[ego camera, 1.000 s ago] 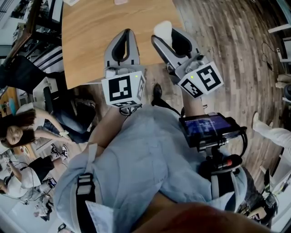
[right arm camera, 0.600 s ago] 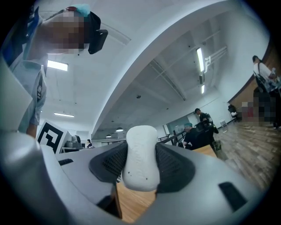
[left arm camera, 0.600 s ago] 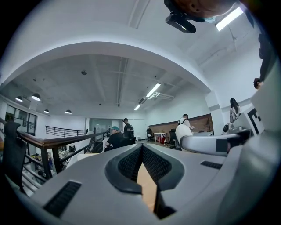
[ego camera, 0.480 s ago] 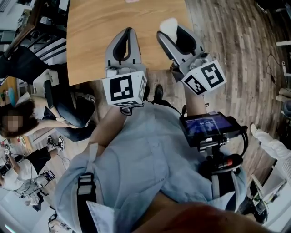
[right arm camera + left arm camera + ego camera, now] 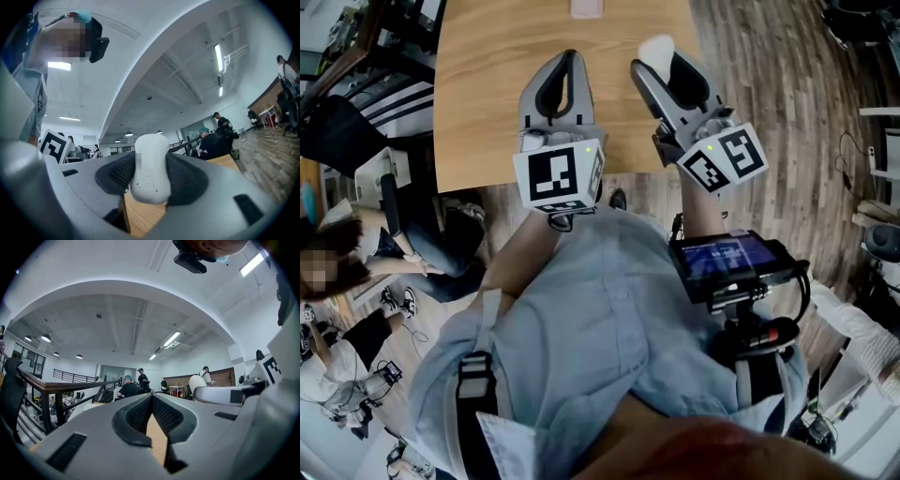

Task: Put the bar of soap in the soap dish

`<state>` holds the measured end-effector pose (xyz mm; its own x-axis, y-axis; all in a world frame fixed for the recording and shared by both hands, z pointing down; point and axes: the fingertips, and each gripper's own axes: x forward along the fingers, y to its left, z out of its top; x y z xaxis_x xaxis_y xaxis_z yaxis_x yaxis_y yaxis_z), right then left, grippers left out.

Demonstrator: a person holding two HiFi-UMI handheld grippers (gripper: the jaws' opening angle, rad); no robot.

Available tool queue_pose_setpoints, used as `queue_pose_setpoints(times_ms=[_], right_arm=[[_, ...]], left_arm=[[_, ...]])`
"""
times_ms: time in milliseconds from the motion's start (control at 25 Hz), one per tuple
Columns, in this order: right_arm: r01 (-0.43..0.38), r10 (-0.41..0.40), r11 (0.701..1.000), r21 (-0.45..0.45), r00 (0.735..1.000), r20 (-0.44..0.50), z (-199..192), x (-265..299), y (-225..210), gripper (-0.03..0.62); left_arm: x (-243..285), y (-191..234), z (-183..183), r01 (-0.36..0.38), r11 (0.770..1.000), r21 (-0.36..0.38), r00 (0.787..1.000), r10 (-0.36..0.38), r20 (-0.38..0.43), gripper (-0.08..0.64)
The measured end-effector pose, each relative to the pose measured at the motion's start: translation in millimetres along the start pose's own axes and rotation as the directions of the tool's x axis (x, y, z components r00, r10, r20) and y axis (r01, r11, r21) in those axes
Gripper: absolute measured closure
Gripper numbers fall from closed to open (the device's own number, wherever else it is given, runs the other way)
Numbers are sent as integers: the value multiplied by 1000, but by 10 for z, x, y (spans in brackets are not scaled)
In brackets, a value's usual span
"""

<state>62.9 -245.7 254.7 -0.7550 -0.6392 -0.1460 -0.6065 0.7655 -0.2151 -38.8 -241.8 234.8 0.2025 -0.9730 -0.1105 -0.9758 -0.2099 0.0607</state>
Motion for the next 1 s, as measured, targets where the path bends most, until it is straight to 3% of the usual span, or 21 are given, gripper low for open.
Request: queue_pose_setpoints(times_ms=[320,720,1000], right_arm=[[20,-18,999,36,998,-56,-251,1190,-605,388],[60,-60,998,0,998,-8,13,1179,-851,388],[114,-110,993,40,989,-99,-650,1974,-1351,388]], left_arm=[[1010,839,-294,-10,999,-44,999,7,-50,554],[1123,697,-97,6,999,48,999,-8,51,554],[1720,1322,-850,5,1000,1,998,-5,-61,554]])
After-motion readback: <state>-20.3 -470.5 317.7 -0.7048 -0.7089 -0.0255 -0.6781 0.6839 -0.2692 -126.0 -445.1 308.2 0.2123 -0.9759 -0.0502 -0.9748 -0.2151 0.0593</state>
